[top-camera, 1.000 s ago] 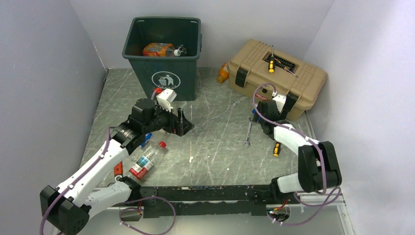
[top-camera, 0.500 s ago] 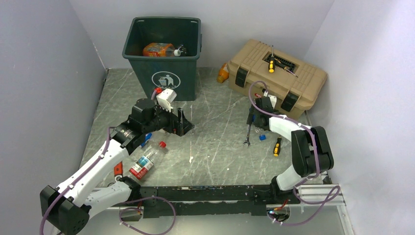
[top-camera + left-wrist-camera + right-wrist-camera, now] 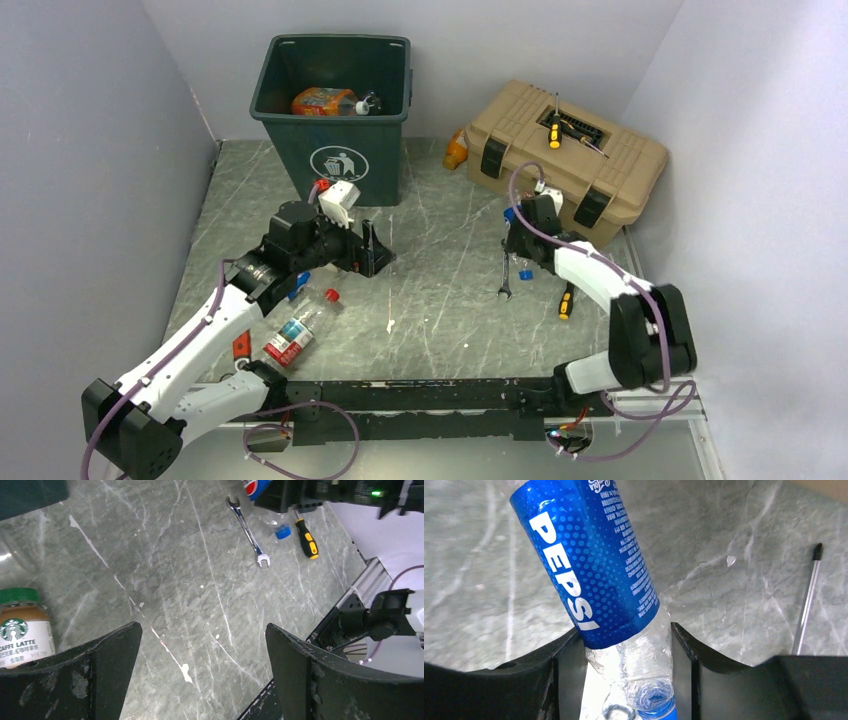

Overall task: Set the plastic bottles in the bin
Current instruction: Pick up the plastic bottle at the center of the board.

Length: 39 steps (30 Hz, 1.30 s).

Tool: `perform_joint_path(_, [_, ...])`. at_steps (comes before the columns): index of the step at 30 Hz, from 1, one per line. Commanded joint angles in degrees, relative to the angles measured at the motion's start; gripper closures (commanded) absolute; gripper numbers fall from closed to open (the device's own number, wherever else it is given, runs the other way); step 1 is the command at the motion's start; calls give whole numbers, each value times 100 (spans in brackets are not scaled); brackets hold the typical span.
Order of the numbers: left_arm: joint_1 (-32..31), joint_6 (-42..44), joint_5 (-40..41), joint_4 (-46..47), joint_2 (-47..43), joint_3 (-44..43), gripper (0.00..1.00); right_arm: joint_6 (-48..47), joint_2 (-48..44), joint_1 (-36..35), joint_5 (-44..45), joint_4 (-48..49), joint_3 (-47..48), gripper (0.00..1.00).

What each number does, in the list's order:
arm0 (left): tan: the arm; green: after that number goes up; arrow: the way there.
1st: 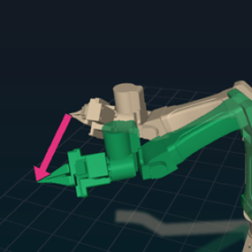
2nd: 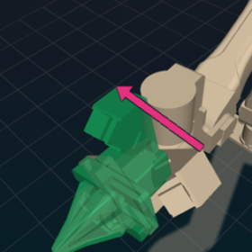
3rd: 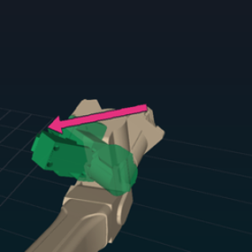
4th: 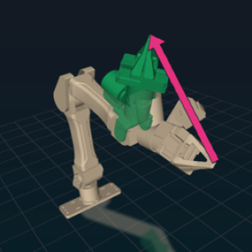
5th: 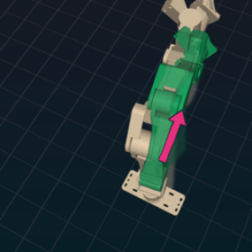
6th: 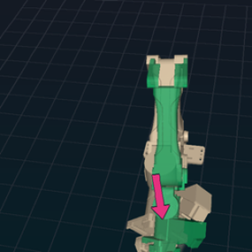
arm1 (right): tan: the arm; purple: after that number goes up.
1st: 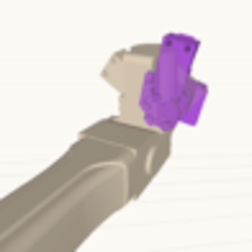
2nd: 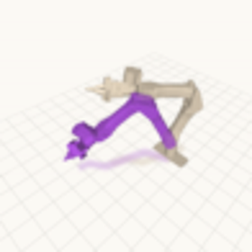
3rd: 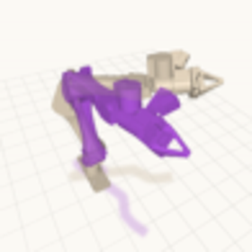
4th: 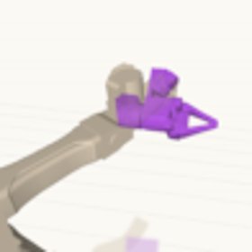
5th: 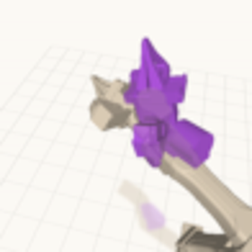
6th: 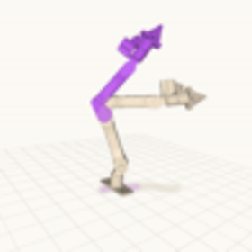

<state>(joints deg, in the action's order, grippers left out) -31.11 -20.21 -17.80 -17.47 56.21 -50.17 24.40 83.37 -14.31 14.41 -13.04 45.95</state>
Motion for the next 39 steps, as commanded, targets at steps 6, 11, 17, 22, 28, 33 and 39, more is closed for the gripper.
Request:
perform_joint_path(6, [-24, 74, 723, 467, -475, 56, 1, -604, -2606, -472, -1935, 232, -279, 67])
perform_joint_path(11, [-15, -273, 64, 1890, -823, 495, 1, -637, -3934, -892, -4038, 770, -979, 66])
perform_joint_path(17, [-43, 1078, -1982, 2192, -554, -40, 1, -346, -4024, -1162, -5051, 151, -721, 66])
perform_joint_path(22, [-436, 4642, -1656, 500, -622, -541, 1, -100, -3582, -1162, -5232, -928, -80, 67])
perform_joint_path(28, [-1607, 7731, 223, -1110, 26, -1049, 1, 184, -3309, -1184, -5436, -1541, 321, 67])
perform_joint_path(33, [-2302, 8893, 1248, -684, 377, -1040, 1, -219, -3118, -1268, -4941, -2395, 732, 67])
perform_joint_path(39, [-2736, 10237, 2134, 136, 774, -1063, 0, -319, -3057, -1414, -4748, -2670, 852, 67])
